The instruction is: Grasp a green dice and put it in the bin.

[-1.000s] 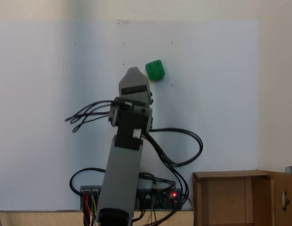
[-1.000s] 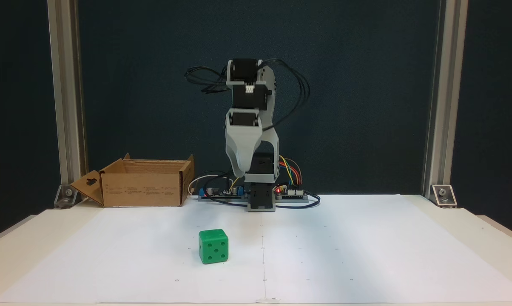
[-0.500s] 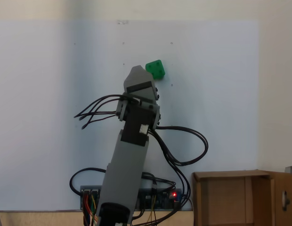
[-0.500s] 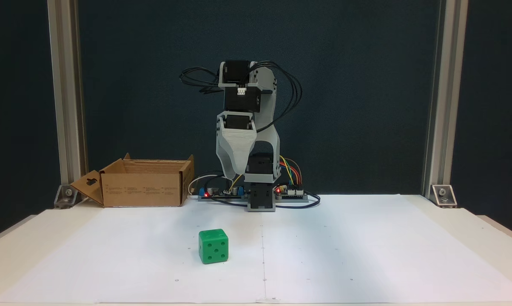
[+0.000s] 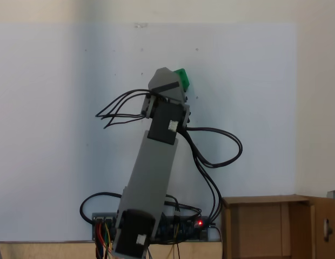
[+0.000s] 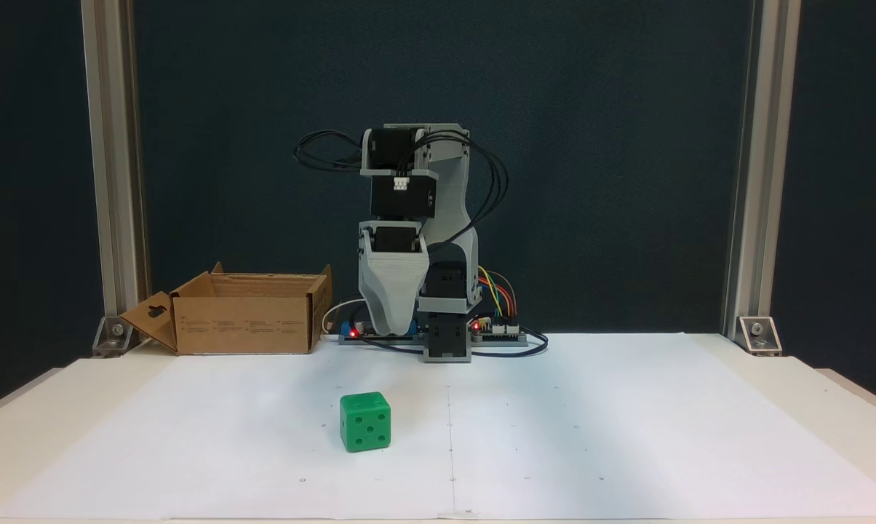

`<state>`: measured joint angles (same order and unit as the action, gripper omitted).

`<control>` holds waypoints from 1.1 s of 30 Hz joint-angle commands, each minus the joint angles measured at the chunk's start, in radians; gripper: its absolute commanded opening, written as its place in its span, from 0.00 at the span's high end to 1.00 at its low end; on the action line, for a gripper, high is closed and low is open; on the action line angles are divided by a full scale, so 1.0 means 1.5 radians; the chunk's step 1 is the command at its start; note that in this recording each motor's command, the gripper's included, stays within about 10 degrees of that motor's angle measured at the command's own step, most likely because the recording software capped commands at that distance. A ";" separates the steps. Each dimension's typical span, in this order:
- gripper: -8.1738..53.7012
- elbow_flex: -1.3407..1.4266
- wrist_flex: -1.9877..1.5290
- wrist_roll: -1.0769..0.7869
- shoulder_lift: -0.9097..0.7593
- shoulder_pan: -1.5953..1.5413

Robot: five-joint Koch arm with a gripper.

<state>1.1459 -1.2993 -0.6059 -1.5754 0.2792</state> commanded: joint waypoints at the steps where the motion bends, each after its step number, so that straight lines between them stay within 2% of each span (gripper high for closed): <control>1: 0.16 -0.036 0.033 -0.066 0.001 0.004; 17: 0.17 -0.036 0.084 -0.065 0.032 0.007; 33: 0.17 -0.035 0.121 -0.069 0.110 0.010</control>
<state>1.1459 -1.1443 -0.6059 -1.4021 0.2930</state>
